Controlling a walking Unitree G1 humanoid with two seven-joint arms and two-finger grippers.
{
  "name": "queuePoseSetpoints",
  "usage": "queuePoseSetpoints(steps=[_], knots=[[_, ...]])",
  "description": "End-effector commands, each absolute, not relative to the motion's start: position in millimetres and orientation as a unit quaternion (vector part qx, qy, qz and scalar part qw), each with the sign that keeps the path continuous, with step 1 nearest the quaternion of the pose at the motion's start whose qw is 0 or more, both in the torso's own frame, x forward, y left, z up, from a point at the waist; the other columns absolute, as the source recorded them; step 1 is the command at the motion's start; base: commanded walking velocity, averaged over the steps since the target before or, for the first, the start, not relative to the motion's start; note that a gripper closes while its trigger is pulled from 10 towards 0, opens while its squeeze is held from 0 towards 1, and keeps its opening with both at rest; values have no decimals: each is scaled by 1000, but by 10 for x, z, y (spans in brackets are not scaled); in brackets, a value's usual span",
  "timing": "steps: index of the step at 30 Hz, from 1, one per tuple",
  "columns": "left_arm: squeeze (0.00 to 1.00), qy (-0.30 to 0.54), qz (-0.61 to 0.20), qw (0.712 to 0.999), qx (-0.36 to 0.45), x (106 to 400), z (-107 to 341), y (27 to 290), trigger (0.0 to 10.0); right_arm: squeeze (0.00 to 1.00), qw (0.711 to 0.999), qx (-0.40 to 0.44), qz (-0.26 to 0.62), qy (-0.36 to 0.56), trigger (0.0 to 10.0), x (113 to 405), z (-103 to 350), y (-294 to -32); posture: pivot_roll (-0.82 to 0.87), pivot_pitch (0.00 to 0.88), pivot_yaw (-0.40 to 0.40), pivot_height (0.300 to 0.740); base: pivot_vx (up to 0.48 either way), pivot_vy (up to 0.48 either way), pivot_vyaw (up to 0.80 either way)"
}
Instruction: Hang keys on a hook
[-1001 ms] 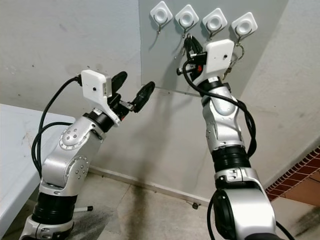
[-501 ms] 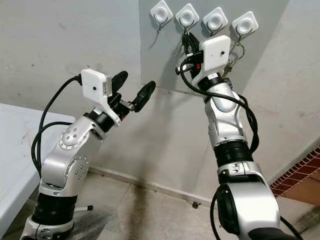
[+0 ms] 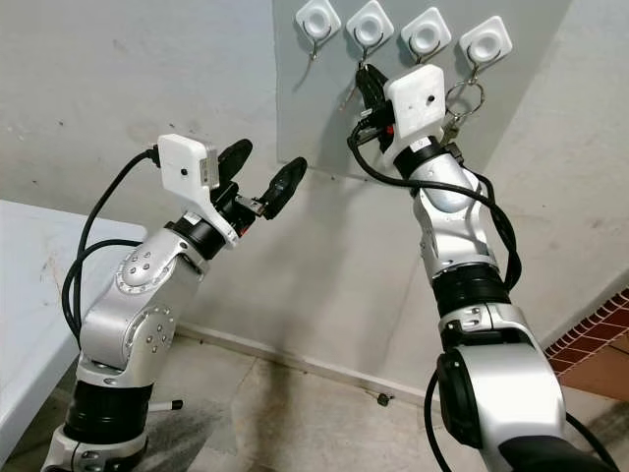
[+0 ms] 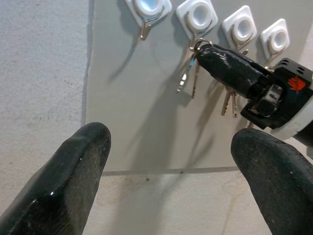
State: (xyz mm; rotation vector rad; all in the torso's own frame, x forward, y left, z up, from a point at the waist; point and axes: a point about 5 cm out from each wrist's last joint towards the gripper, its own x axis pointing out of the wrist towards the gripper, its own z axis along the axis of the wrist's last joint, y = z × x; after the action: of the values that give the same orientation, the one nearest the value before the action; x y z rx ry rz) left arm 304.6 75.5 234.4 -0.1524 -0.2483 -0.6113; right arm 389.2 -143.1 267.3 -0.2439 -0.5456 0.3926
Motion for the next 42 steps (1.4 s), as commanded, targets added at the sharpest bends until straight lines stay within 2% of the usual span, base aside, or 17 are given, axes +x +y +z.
queuePoseSetpoints(steps=[1,29,42], knots=[[0,-130,-300,942,-73,3029,2395,764,10000,0,933,-117,184,-286,10000,3896,2790,-1458,43,66,-31,740,0,0,0],[0,-134,-295,943,-78,3046,2429,779,10000,0,949,-109,151,-256,10000,3903,2586,-1642,38,69,-30,740,0,0,0],[0,-133,-297,942,-82,3055,2431,771,10000,0,935,-114,169,-290,10000,3882,2732,-1568,35,67,-30,740,0,0,0]])
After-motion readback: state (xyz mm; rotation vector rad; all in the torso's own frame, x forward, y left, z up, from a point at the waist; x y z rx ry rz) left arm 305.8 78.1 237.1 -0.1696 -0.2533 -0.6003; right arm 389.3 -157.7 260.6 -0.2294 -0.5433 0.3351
